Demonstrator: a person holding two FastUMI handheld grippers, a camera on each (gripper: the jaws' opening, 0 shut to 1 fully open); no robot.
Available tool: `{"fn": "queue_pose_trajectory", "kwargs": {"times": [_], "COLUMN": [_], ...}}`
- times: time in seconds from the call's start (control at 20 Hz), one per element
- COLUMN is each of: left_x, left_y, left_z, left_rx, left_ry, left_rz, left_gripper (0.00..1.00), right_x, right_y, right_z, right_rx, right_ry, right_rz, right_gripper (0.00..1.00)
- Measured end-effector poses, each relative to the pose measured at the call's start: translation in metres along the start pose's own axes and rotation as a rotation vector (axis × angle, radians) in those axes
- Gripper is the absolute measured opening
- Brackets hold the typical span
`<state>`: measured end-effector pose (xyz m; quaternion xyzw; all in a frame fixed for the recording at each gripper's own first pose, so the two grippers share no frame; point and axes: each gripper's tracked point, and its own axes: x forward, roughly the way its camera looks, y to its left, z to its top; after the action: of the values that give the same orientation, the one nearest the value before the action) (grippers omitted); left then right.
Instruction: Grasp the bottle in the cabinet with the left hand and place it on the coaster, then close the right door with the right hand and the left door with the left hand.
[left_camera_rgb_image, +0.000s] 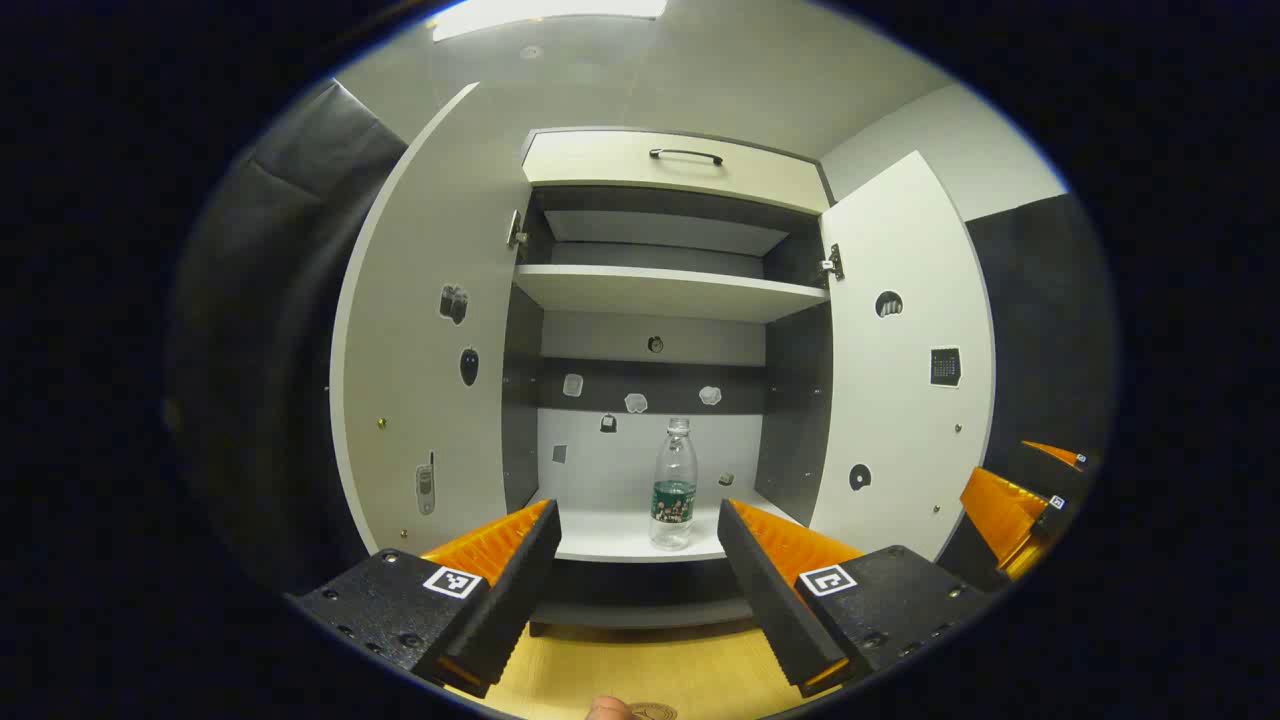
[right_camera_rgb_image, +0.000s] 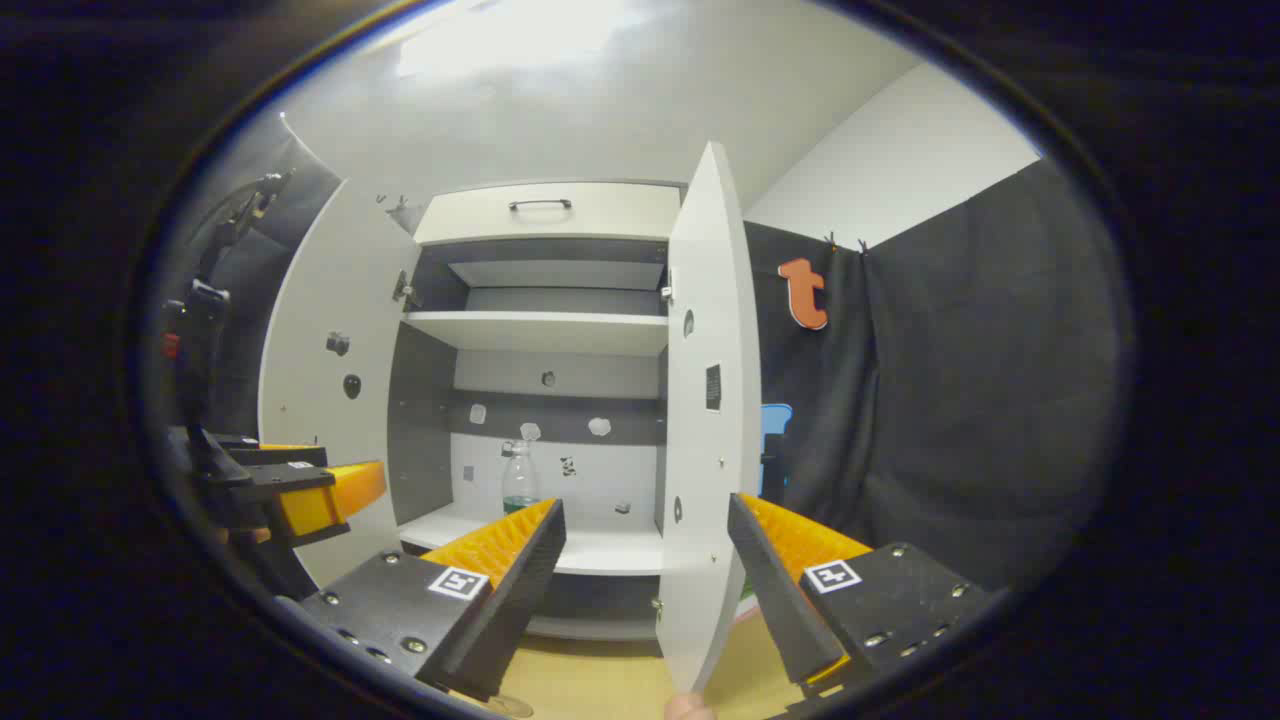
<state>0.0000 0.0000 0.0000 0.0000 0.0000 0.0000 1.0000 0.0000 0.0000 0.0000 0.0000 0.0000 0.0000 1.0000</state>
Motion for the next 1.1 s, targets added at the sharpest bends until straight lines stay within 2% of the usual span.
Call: {"fn": "queue_pose_trajectory", "kwargs": {"times": [0.25,0.4,0.7,0.95,1.1], "left_x": [-0.003,-0.004,-0.001,0.034,0.071], "left_y": [0.010,0.011,-0.003,-0.009,-0.014], "left_z": [0.016,0.020,0.016,0.020,0.025], "left_rx": [0.026,0.039,0.037,0.020,-0.018], "left_ry": [-0.033,-0.046,-0.032,-0.047,-0.070], "left_rz": [0.019,0.035,0.020,0.002,-0.028], "left_gripper": [0.99,0.99,0.99,0.99,0.99], "right_x": [0.023,0.021,0.015,0.007,0.001], "right_y": [0.016,0.021,0.016,0.011,-0.002], "right_z": [-0.001,-0.001,-0.002,0.000,0.006], "right_rx": [0.020,-0.004,0.010,0.008,-0.003], "right_ry": [0.022,0.026,0.042,0.049,0.029], "right_rz": [0.032,0.047,0.047,0.047,0.006], "right_gripper": [0.99,0.99,0.99,0.99,0.99]}}
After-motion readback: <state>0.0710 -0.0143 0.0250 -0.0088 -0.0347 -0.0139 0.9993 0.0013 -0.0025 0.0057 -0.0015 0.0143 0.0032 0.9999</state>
